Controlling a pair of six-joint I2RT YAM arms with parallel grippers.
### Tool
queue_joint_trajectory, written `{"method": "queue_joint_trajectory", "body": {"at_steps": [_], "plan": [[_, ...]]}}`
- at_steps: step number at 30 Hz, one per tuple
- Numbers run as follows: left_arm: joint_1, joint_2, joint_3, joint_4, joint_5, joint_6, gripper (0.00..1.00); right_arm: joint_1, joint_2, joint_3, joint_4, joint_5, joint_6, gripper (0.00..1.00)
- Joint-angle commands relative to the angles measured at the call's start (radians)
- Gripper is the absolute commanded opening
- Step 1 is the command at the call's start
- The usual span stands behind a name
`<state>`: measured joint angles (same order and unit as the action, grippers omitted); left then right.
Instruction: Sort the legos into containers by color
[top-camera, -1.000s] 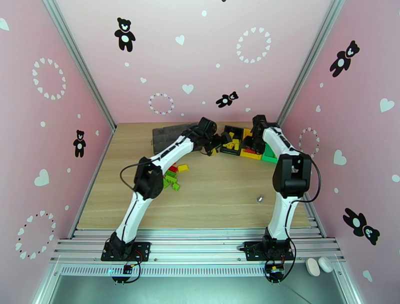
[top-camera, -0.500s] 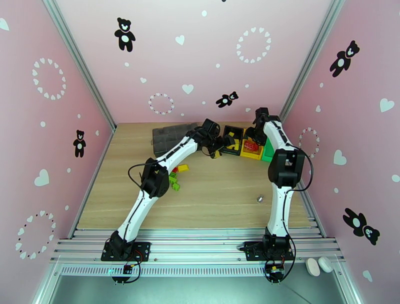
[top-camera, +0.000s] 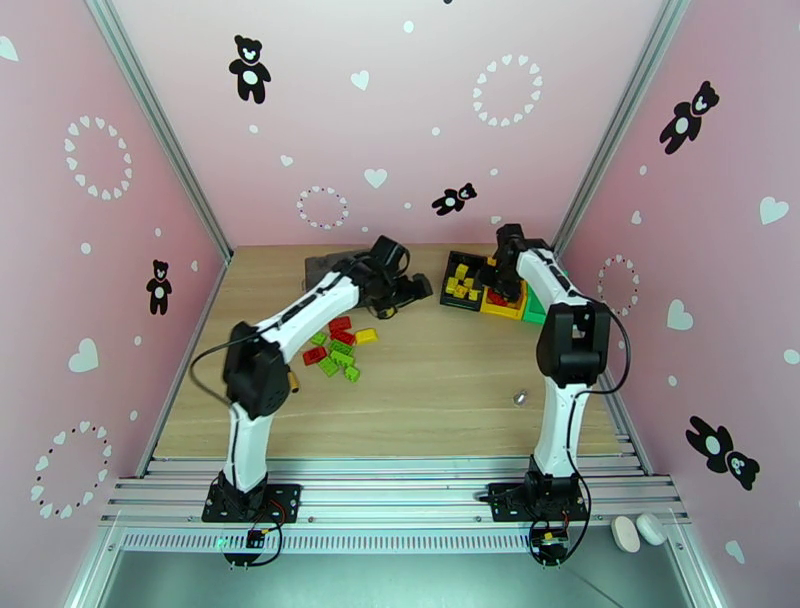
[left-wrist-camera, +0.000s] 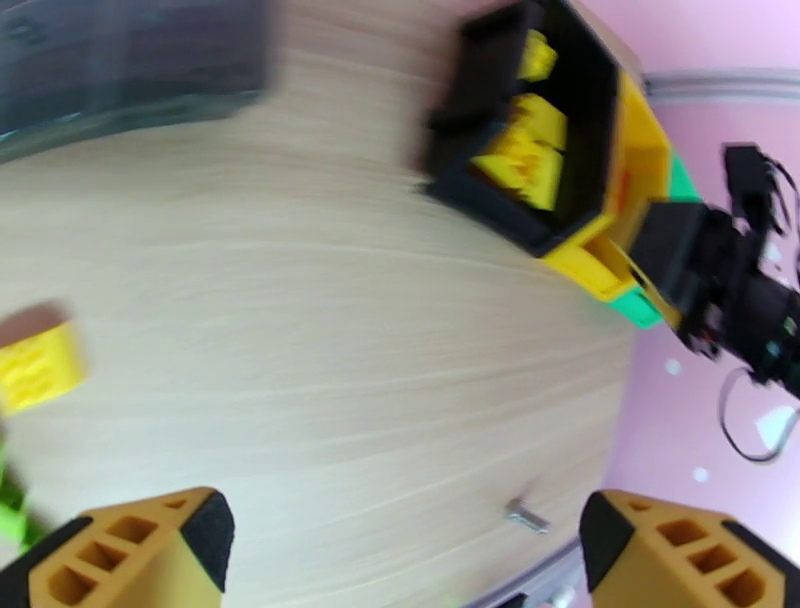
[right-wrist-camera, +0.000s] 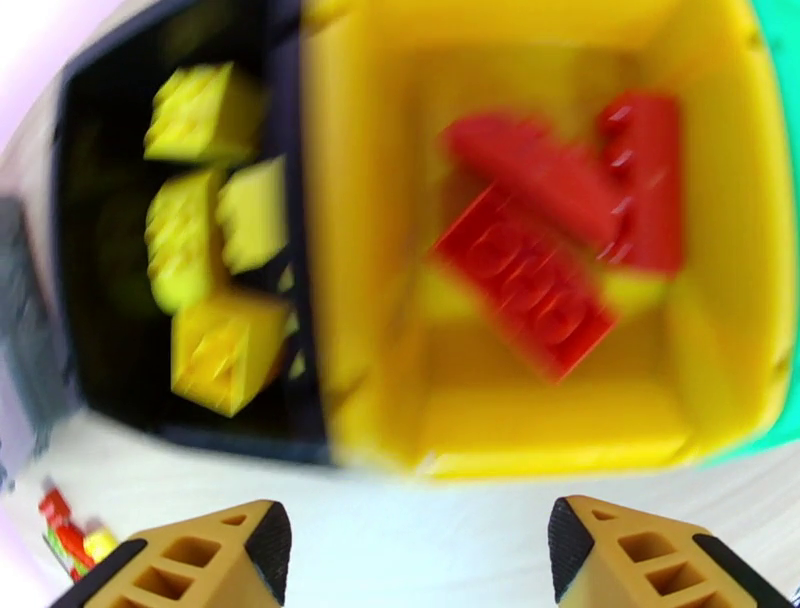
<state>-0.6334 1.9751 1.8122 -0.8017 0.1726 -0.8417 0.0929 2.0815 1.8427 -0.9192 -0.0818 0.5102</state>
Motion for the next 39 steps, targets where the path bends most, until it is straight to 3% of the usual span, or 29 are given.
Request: {"method": "queue_joint_trajectory", "body": {"at_steps": [1,12,24,33,39], "plan": [[0.014,-0.09,-0.15,-0.048,-0.15,-0.009,0.96,0.06,-0.096,-0.071,0.037,-0.047,-0.021,0.69],[0.109,-0.403,-0.622,0.027,-0.188,-0.145,0.98,0.368,-0.095,-0.131,0.022,-0.101,-0.122,0.69],[0.32,-0.697,-1.006,0.146,-0.069,-0.306,0.99,0.707,0.092,0.025,-0.028,-0.15,-0.225,0.61],[0.447,-0.902,-1.175,0.121,-0.016,-0.355,0.98,0.812,0.257,0.193,-0.077,-0.123,-0.244,0.63],[0.472,-0.962,-1.195,0.079,-0.008,-0.338,0.99,0.832,0.336,0.263,-0.095,-0.116,-0.242,0.6]]}}
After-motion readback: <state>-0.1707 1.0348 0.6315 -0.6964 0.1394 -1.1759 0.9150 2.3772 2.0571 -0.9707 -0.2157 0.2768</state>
